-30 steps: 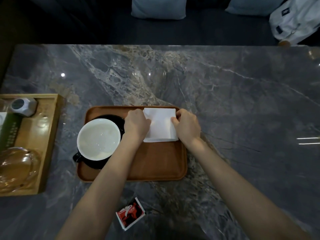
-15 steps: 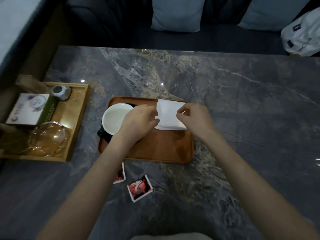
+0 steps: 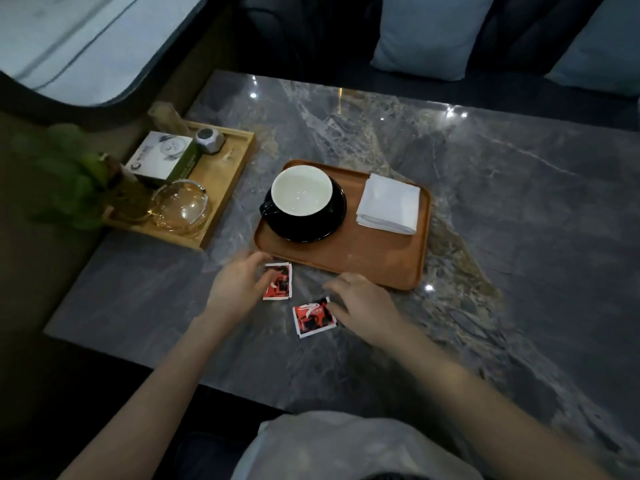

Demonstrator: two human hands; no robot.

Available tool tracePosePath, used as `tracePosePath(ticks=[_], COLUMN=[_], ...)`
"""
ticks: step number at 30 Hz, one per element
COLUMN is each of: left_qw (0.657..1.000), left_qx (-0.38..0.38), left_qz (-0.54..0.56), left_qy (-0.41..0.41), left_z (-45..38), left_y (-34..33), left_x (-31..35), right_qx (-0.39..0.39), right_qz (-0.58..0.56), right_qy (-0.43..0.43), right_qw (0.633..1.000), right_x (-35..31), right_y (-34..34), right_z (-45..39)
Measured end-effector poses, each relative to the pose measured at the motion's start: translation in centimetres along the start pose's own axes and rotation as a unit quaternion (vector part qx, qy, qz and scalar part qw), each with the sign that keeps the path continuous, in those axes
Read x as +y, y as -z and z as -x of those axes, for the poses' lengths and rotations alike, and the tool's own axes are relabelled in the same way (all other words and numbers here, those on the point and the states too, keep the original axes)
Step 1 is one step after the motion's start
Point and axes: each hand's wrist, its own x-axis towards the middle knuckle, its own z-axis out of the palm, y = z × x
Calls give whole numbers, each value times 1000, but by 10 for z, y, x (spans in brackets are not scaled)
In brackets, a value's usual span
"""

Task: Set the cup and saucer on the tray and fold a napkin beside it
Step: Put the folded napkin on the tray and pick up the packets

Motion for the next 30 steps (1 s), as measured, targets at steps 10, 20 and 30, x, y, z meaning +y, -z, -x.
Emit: tracePosePath(ticks=[10,20,30], left_qw=[983,969,959], left_qx=[5,23,21], left_qz=[-13,77,194], left_qy=[184,235,206], left_z=[10,2,-2], left_y=[-36,-39,-19], left_x=[0,11,25], right_qx=[-36,23,120], right_qz=[167,-92,-266], right_qy=[72,-11,-158], right_qw=[983,995,943], right_x=[-18,-1,71], right_y=[-34,-17,50], right_z=[-9,-1,-6])
